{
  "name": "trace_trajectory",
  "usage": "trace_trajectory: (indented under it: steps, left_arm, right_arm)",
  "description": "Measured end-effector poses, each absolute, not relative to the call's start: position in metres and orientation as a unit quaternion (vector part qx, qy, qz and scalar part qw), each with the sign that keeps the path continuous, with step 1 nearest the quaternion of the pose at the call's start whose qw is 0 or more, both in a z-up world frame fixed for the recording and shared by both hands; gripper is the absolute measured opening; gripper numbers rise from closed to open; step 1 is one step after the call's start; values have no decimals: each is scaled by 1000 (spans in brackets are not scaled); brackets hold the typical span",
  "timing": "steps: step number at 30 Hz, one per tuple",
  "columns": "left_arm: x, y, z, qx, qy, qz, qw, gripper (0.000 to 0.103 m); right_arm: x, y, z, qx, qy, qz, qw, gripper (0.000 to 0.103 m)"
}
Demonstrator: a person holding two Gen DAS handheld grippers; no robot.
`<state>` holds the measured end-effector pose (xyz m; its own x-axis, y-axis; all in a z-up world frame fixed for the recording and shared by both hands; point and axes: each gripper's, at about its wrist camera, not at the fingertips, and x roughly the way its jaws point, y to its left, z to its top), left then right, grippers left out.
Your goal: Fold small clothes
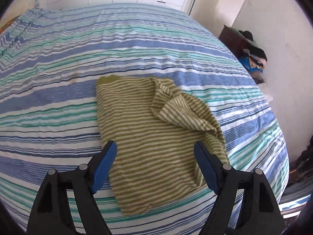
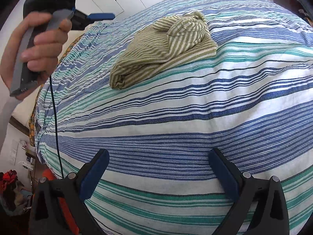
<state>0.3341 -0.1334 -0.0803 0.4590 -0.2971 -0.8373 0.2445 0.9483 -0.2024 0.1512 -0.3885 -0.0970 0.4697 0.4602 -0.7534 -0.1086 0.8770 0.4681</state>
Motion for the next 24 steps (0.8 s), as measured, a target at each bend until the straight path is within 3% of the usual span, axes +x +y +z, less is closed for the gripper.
trace_trajectory:
  steps: [1,3,6,10,14,18,19,24]
  left_arm:
    - [337,-138,-105,-11,513,-157,844,61]
    - [328,-152,-148,45,541,-158,824,52]
    - [302,-171,-166,119,499,-146,846,52]
    - [298,-171,-162,112,498,-147,847,52]
    - [292,-171,-167,125,491,-152,849,52]
    - [291,-164,-167,117,488,-159,850,54]
    - [291,-163,-167,114,486,-160,851,54]
    - [287,-162,-173,105,468,-158,863,55]
  right_arm:
    - [152,-396,-90,211,477,178,834,86]
    - [161,-416,-64,259,440,186,840,81]
    - [192,-434,-18,274,390,199,856,79]
    - [262,-414,20,261,383,249,850,76]
    - [328,-368,-21,286,449,287,796,76]
    - [343,-402,-88,254,560,136,777,73]
    - [331,-423,-91,250,559,103,784,66]
    - [298,-471,-60,193,526,37,828,67]
